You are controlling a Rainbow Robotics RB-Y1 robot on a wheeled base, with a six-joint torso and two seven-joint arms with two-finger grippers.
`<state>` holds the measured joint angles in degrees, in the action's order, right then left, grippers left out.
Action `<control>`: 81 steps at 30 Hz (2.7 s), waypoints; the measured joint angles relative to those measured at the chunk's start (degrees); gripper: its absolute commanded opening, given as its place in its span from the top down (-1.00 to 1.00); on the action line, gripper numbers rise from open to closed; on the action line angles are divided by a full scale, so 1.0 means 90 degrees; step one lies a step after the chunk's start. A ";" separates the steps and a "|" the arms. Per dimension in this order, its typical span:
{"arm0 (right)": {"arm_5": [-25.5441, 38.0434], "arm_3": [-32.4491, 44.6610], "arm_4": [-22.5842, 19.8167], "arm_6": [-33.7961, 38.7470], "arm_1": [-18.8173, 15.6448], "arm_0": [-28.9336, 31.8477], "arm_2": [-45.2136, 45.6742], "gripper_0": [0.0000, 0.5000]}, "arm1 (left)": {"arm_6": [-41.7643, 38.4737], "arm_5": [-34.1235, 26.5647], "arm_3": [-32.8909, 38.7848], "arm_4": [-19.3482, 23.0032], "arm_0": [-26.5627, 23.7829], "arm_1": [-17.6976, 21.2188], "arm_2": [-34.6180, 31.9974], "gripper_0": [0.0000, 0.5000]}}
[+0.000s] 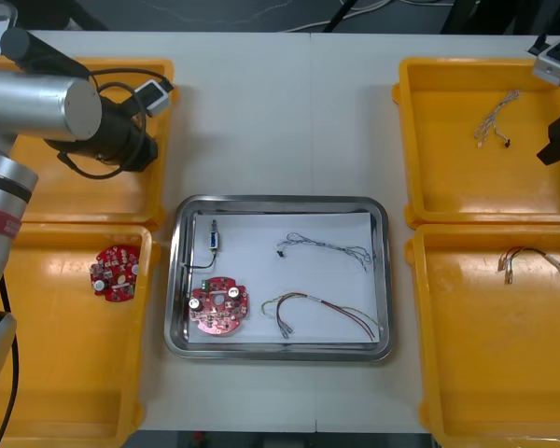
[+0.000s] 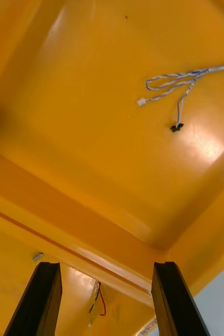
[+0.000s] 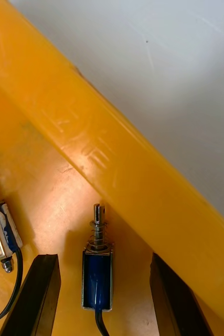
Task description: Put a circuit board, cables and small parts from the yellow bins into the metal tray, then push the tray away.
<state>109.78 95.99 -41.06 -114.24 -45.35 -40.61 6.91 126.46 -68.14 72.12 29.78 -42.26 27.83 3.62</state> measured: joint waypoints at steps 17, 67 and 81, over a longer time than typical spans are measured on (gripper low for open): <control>0.0001 -0.0072 -0.0084 0.2116 -0.0208 0.0261 0.0769 -1.00 | -0.0002 0.0016 -0.0070 -0.0032 -0.0058 -0.0002 0.0000 -1.00; 0.0003 0.3140 -0.0270 0.4376 0.0710 0.3329 0.1839 -1.00 | -0.0077 -0.1706 0.0346 0.1177 0.0001 0.0073 -0.0587 1.00; 0.0003 0.3530 -0.0147 0.4367 0.0928 0.3752 0.1873 -1.00 | -0.0100 -0.2607 0.1130 0.1236 0.0070 0.0525 -0.0868 1.00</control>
<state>109.80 127.76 -42.38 -74.94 -36.99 -6.84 23.77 125.56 -91.60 82.30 40.90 -41.63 32.55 -4.19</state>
